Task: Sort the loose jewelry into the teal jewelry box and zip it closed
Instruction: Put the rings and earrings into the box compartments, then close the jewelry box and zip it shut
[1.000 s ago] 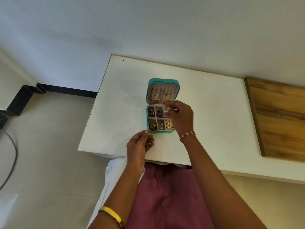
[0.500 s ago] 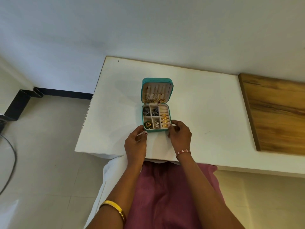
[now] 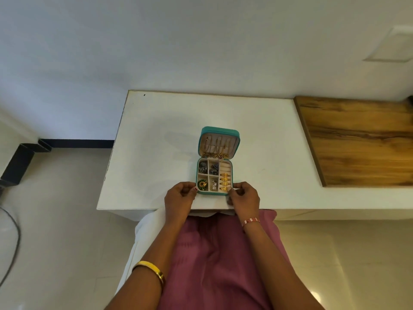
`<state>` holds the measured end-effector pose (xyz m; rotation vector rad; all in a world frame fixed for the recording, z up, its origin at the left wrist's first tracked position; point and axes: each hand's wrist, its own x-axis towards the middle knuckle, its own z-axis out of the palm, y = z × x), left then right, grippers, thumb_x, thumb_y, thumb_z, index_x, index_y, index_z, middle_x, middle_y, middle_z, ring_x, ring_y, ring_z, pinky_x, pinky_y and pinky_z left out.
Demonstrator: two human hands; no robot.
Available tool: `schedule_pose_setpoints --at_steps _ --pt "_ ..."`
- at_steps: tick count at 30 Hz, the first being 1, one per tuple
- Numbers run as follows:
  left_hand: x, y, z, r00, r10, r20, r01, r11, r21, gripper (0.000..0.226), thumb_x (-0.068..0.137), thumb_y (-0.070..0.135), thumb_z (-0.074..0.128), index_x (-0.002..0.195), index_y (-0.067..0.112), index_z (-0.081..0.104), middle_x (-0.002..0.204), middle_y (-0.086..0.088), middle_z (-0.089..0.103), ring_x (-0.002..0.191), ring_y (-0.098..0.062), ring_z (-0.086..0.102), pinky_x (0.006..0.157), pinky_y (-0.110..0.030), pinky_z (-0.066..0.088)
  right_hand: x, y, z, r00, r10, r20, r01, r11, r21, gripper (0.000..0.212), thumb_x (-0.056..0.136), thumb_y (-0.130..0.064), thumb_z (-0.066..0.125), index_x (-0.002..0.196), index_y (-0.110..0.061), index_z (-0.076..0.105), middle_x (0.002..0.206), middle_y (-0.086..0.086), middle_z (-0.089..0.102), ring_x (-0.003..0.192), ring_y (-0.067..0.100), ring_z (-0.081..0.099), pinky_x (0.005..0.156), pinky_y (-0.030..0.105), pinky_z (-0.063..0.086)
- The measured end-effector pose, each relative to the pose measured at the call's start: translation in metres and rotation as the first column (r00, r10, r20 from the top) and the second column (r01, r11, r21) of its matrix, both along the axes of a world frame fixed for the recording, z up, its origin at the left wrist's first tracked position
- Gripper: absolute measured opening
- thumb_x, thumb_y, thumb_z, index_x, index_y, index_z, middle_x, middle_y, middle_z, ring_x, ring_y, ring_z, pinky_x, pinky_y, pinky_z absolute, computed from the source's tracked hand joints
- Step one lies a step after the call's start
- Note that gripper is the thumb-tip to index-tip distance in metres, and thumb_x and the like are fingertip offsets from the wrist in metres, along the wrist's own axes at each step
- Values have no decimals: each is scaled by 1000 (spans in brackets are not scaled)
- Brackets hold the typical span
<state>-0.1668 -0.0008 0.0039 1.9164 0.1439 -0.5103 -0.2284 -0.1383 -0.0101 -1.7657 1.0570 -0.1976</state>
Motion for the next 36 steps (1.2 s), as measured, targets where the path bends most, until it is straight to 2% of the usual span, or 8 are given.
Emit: schedule_pose_setpoints --at_steps 2,5,10,15,22,25,28,36 --pt "2 0 -2 1000 -7 -5 7 1000 9 15 80 8 65 93 16 66 90 -6 69 87 -21 65 88 -38 52 2 -1 -2 1000 -12 -5 12 1000 22 10 82 -6 61 92 -2 62 68 11 63 52 20 61 66 40 54" --pt "4 1 -6 1000 -14 9 14 999 28 27 80 7 65 107 12 64 100 -5 68 87 -18 63 90 -33 51 6 1 -6 1000 -23 -10 23 999 31 8 82 -7 62 90 -6 63 66 9 63 39 3 55 55 22 51" --pt "4 -1 -6 998 -50 42 48 998 48 36 80 5 63 114 16 63 105 -5 68 93 -18 63 92 -32 48 10 0 -8 999 -34 23 32 998 52 7 83 -8 63 90 -7 64 68 8 64 36 -4 52 44 7 41" --pt "6 0 -9 998 -40 49 37 998 54 35 80 7 64 114 17 64 108 -8 68 96 -21 63 93 -39 49 11 -3 -11 999 -26 24 24 997 71 10 82 -11 66 90 -6 65 71 9 66 40 -1 55 51 13 45" --pt "6 0 -13 998 -37 48 36 999 36 34 80 8 64 113 17 64 107 -8 69 92 -20 63 92 -40 50 32 -17 7 994 -59 95 66 995 -76 23 86 -15 61 106 -4 65 95 12 67 79 15 56 71 17 40" --pt "8 0 -16 998 -33 44 32 999 31 34 80 8 65 112 17 64 106 -7 68 90 -19 63 91 -39 50 56 -26 15 988 -28 149 34 999 -33 30 87 -17 59 114 -4 60 102 12 66 85 16 57 85 38 52" --pt "8 0 -17 999 -26 39 25 999 24 34 80 7 65 112 17 64 107 -7 68 91 -18 62 92 -38 50 78 -32 22 984 8 176 -10 1000 10 36 90 -22 56 123 -8 54 105 12 64 93 20 59 88 46 51" --pt "8 0 -19 999 -20 30 19 1000 14 35 79 7 66 112 17 64 102 0 67 78 -4 57 82 -24 46 94 -35 29 956 53 288 -71 996 50 17 95 -24 46 94 -20 62 89 3 64 86 20 61 84 50 52"
